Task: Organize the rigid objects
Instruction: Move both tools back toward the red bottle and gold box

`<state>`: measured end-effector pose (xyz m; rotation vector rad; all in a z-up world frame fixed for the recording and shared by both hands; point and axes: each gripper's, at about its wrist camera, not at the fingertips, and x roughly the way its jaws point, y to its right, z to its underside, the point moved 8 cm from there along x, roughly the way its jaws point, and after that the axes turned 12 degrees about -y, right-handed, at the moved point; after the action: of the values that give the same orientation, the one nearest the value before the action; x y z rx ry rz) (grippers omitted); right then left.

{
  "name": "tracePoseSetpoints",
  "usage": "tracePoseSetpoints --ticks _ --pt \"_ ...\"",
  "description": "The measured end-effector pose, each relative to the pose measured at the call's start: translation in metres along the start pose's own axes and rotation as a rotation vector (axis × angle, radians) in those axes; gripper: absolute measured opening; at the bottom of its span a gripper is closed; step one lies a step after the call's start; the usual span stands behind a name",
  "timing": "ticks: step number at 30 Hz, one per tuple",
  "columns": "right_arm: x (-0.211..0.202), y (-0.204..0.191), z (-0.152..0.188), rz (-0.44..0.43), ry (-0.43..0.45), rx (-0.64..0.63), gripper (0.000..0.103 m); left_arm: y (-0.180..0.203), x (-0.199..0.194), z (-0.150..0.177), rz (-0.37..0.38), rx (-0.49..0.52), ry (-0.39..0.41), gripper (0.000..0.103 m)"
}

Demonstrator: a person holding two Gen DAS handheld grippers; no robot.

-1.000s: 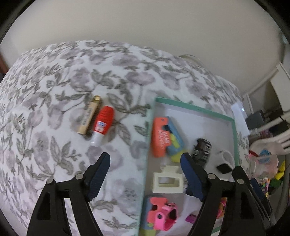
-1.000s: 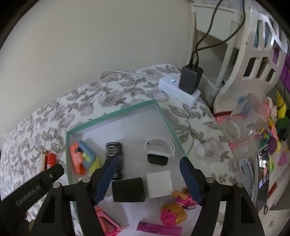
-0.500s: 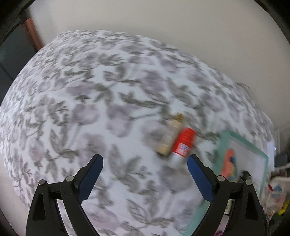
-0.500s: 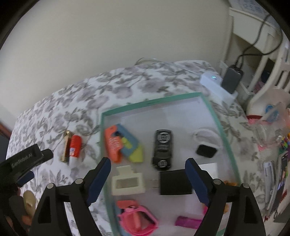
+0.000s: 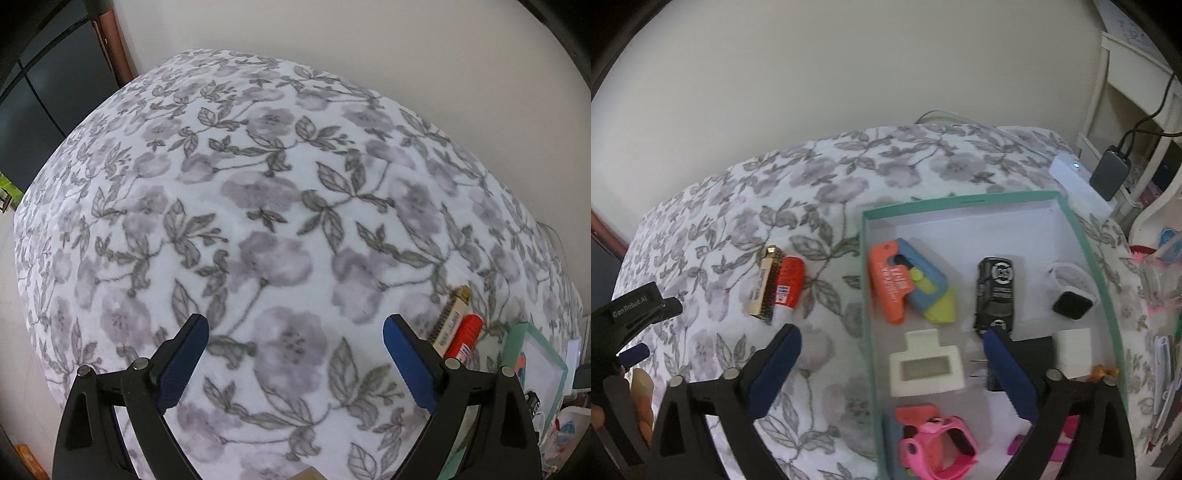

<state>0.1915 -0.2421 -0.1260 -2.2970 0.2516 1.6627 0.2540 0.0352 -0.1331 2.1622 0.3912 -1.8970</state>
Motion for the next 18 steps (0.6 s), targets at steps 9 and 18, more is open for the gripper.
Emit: tracePoseSetpoints --ticks 9,18 --pt "0.006 -0.027 -0.006 -0.048 0.021 -0.031 0.103 0.005 0.002 -0.008 0.086 0.010 -0.004 0.096" --pt "0.019 -0.050 -0.028 -0.070 -0.010 -0.064 0.103 0.036 0.019 -0.008 0.124 0.097 -0.049 0.096"
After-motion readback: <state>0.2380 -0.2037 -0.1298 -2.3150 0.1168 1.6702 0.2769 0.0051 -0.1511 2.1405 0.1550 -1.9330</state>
